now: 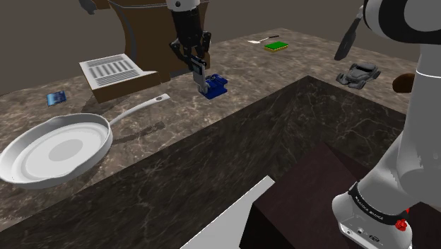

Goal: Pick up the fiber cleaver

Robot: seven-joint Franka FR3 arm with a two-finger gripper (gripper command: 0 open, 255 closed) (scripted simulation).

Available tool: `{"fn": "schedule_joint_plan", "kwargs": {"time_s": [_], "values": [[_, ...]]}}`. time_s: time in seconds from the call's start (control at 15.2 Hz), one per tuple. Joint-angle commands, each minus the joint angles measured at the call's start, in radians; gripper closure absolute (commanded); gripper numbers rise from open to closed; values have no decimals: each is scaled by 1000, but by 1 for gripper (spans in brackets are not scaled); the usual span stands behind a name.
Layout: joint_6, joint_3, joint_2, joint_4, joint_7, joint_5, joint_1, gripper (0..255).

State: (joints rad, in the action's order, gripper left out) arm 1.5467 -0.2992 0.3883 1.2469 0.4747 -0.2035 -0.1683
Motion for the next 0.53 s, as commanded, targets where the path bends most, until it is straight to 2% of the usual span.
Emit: {"fn": "schedule_joint_plan", "kwargs": {"time_s": [0.0, 0.46], "values": [[-1, 0, 1, 0, 0, 0, 0, 255], [-101, 0, 31, -130, -7, -9, -17, 255]]}}
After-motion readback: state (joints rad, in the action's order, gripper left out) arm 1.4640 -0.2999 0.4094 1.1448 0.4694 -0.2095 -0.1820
